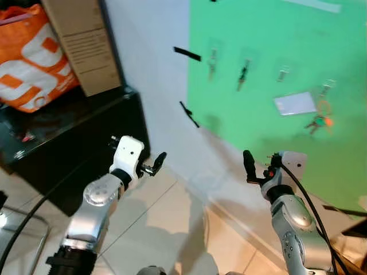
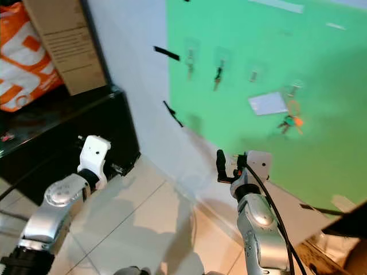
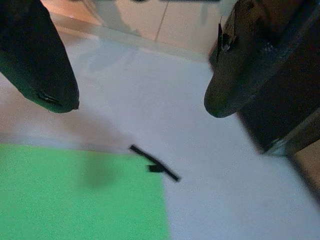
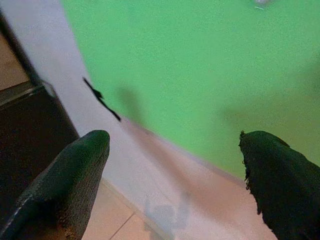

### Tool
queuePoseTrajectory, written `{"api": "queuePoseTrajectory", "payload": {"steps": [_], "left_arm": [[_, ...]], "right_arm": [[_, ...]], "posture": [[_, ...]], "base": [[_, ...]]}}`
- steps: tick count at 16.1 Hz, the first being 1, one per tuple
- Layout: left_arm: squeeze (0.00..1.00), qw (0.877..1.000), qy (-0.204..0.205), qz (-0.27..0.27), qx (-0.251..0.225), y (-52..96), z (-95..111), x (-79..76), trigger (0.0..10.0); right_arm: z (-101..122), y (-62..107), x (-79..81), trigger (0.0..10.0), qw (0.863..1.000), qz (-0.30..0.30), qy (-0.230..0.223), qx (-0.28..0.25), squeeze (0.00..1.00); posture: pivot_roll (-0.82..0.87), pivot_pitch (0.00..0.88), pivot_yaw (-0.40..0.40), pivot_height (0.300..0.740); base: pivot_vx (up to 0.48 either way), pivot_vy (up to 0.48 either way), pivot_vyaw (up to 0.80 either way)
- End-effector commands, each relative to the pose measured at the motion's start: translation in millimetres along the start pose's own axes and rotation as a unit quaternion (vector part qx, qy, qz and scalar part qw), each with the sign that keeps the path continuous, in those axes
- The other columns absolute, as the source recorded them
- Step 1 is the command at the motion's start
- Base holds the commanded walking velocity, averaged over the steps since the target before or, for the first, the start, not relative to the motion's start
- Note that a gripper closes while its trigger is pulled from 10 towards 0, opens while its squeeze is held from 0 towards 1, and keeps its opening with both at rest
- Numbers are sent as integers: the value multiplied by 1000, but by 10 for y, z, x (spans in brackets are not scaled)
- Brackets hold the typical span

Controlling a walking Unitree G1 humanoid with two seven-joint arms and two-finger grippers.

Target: Hang keys on a hook

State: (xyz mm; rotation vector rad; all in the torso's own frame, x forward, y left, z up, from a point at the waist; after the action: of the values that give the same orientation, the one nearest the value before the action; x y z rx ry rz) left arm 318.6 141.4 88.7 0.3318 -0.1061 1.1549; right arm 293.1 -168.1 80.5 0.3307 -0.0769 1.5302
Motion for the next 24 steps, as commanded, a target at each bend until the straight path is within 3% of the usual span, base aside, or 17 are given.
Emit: {"api": "queuePoseTrajectory", "payload": {"steps": [1,3,6,9,10,13,21,24], "left_arm": [[0,1000,-1,26,-11,21,39,78,10000],[0,999,-16,28,-18,5,23,80,10000],[0,999,-4,41,-25,-50,39,92,10000],[0,999,-6,35,-28,-76,57,79,10000],[0,999,1,44,-30,-93,60,128,10000],[0,999,-2,46,-29,-151,66,167,10000],[0,998,0,50,-34,-161,79,185,10000],[0,998,-1,54,-39,-150,93,196,10000]], "right_arm": [[35,-5,28,10000,1000,2,19,-10,1000],[49,20,23,10000,998,-3,64,-11,1000],[4,38,-47,10000,998,-22,54,3,1000],[-14,7,-14,10000,998,-16,53,8,1000],[-20,-15,41,10000,998,-6,65,11,1000],[17,-39,6,10000,998,-17,60,5,1000],[14,-89,111,10000,997,17,81,9,1000],[4,-101,108,10000,997,18,79,14,1000]], "posture": [[-45,0,20,740],[-75,0,30,740],[-88,0,40,740],[-84,0,39,740],[-89,0,46,740],[-91,0,53,740],[-72,0,32,740],[-71,0,30,740]], "base": [[0,0,794],[0,0,794],[0,0,798],[0,0,800],[0,0,0],[0,0,0],[0,0,0],[310,0,735]]}}
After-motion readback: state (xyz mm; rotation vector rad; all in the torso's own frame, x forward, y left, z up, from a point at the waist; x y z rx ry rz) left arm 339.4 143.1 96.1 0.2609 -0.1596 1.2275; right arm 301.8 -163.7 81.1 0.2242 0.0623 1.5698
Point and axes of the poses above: a point about 5 cm out from each wrist's last joint towards the gripper, its own y axis pointing back from the gripper into the wrist, its own z axis along the axis of the wrist's last joint, x = y × z, the point moved 4 cm from there along -y, pointing out of the wrist towards the gripper, and after that the axes turned 6 degrees about -y, right-handed, at the moved point
